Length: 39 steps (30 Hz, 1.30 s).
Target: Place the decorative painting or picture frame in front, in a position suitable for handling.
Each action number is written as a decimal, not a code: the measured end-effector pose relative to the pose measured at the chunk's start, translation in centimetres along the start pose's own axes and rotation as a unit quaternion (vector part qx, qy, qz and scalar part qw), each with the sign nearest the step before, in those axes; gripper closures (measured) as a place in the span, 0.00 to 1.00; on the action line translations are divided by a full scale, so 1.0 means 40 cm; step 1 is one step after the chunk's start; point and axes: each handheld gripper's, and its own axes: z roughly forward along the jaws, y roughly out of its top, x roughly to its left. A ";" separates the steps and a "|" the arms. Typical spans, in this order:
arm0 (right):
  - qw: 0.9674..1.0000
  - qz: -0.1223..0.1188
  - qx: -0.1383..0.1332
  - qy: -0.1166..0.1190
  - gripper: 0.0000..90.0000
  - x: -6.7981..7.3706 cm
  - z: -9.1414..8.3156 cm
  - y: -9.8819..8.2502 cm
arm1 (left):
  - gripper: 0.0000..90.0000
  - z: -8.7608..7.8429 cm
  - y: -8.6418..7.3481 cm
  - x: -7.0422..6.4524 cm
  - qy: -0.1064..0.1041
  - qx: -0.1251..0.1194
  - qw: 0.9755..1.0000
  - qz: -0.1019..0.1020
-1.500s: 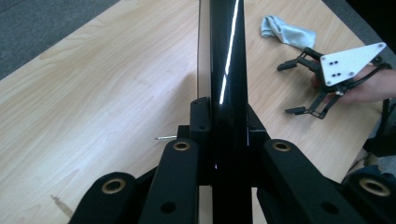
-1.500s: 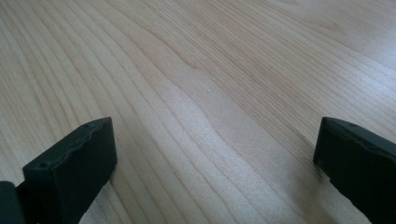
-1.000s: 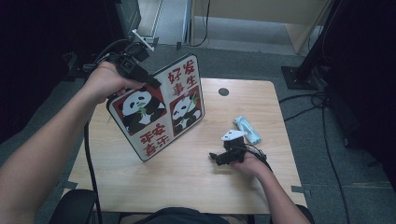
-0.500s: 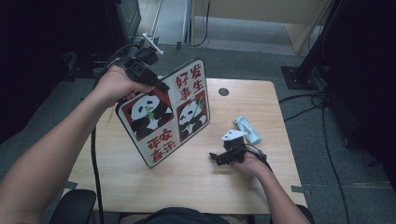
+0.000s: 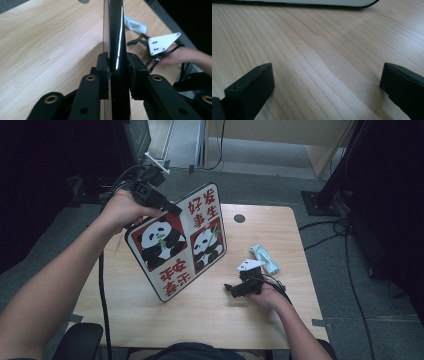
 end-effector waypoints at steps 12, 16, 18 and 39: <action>1.000 -0.001 0.000 0.001 0.00 0.000 -0.002 -0.001 | 0.57 -0.047 -0.052 0.011 0.005 -0.019 0.999 0.032; 1.000 -0.002 0.000 0.003 0.00 -0.001 -0.002 -0.001 | 0.55 -0.059 -0.074 0.015 0.005 -0.037 0.998 0.048; 1.000 -0.005 0.000 0.006 0.00 -0.003 -0.001 -0.001 | 0.54 -0.061 -0.084 0.018 0.008 -0.039 0.998 0.051; 1.000 0.004 0.000 -0.007 0.00 -0.002 -0.001 -0.001 | 0.49 -0.091 -0.216 0.043 0.024 -0.089 0.993 0.074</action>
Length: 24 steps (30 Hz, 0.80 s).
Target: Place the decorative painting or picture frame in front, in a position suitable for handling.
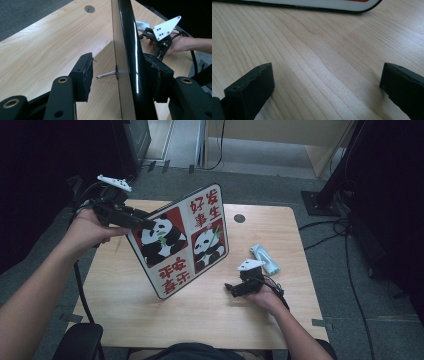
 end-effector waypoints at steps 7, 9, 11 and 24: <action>1.000 -0.003 0.001 0.004 0.00 -0.002 -0.001 0.001 | 0.49 -0.006 -0.045 -0.003 0.009 0.000 1.000 0.000; 1.000 -0.002 0.005 0.006 0.02 -0.004 -0.003 0.003 | 0.48 -0.006 -0.057 -0.004 0.007 0.000 1.000 0.000; 1.000 0.006 0.000 0.013 0.10 -0.008 -0.006 0.008 | 0.48 -0.004 -0.066 -0.006 0.009 -0.001 1.000 0.000; 0.999 0.020 -0.031 0.022 0.18 -0.035 -0.051 0.035 | 0.51 0.005 -0.139 -0.015 0.008 -0.023 1.000 -0.020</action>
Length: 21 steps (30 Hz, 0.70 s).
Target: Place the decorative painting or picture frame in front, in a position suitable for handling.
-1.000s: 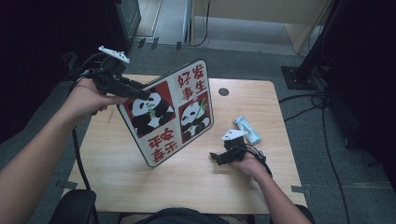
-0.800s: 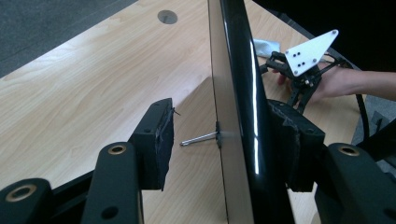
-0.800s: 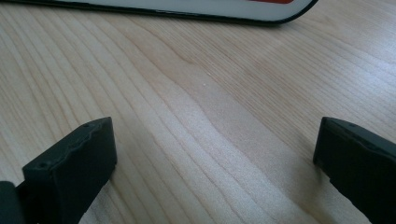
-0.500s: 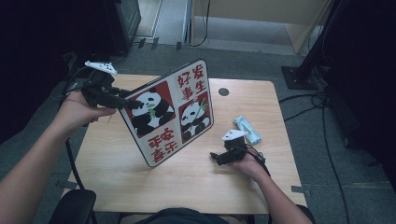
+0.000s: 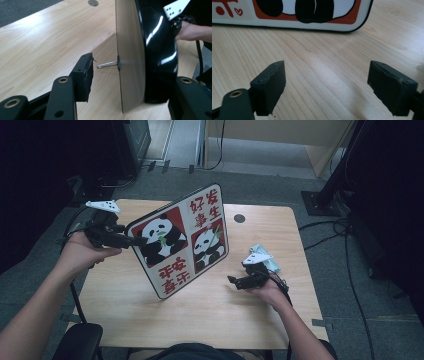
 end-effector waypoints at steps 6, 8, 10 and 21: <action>1.000 0.000 -0.008 -0.011 0.20 -0.023 -0.031 0.003 | 0.62 -0.001 -0.033 -0.011 0.003 -0.001 1.000 0.003; 1.000 0.007 -0.013 -0.016 0.20 -0.035 -0.041 0.003 | 0.62 0.002 -0.041 -0.014 0.004 0.000 1.000 0.004; 1.000 0.010 -0.013 -0.025 0.20 -0.044 -0.051 0.004 | 0.62 0.004 -0.051 -0.013 0.004 -0.002 1.000 0.006; 0.997 0.042 -0.026 -0.053 0.30 -0.106 -0.102 -0.011 | 0.67 0.030 -0.105 -0.008 -0.010 -0.027 0.999 -0.014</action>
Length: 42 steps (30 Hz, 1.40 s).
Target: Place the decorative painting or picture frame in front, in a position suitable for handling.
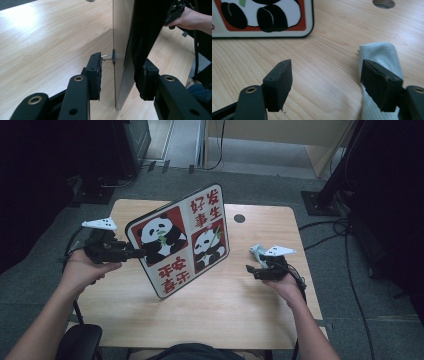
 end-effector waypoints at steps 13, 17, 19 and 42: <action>0.999 0.025 0.012 -0.042 0.42 -0.064 -0.007 -0.004 | 0.69 0.030 -0.040 -0.002 0.005 -0.017 1.000 0.004; 0.998 0.039 0.027 -0.046 0.46 -0.084 0.007 -0.002 | 0.69 0.042 -0.047 -0.002 0.003 -0.008 1.000 0.001; 0.997 0.037 0.039 -0.051 0.47 -0.095 0.019 -0.004 | 0.69 0.053 -0.054 -0.005 0.004 -0.003 1.000 0.001; 0.992 0.057 0.073 -0.088 0.86 -0.133 0.061 -0.020 | 0.79 0.100 -0.092 -0.016 -0.009 -0.004 1.000 -0.007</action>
